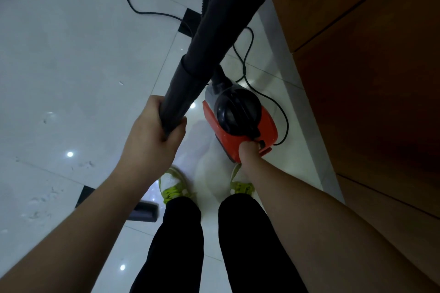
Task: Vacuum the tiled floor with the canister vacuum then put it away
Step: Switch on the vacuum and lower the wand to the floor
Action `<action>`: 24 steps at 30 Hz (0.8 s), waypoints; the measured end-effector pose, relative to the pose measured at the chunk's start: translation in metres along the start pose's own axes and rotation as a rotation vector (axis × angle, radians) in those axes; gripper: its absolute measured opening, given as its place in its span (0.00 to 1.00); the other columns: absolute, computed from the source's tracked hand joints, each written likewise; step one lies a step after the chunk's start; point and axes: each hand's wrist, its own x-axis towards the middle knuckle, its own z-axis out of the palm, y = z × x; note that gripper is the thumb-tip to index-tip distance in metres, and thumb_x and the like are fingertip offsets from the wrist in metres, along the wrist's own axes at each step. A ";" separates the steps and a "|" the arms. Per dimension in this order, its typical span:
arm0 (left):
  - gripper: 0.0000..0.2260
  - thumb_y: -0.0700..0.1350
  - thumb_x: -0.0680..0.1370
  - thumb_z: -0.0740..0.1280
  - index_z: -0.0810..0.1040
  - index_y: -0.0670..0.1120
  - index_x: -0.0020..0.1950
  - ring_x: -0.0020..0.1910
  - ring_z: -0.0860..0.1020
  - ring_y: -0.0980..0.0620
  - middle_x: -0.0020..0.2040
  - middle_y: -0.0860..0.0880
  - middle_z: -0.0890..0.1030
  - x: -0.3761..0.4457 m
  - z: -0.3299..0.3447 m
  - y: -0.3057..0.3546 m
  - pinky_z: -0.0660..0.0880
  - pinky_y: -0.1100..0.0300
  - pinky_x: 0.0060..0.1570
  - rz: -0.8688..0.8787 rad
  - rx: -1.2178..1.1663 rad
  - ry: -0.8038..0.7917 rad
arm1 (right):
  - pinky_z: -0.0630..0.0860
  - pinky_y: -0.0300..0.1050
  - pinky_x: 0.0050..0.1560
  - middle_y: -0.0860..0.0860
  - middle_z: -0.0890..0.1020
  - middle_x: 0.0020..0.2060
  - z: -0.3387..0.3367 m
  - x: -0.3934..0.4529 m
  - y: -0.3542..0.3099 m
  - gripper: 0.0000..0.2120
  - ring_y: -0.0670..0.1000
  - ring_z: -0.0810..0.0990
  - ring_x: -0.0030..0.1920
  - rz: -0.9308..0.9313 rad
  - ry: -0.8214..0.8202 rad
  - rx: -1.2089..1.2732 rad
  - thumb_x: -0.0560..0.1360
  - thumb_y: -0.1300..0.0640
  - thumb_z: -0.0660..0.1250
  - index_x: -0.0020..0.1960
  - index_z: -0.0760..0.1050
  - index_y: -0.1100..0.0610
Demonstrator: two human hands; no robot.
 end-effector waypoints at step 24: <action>0.06 0.41 0.78 0.61 0.69 0.48 0.54 0.47 0.78 0.46 0.49 0.48 0.78 -0.063 -0.053 -0.048 0.74 0.53 0.45 -0.079 0.226 -0.202 | 0.58 0.55 0.72 0.56 0.70 0.69 -0.076 -0.348 0.106 0.25 0.58 0.66 0.70 -2.205 -0.830 -3.791 0.80 0.48 0.58 0.74 0.59 0.54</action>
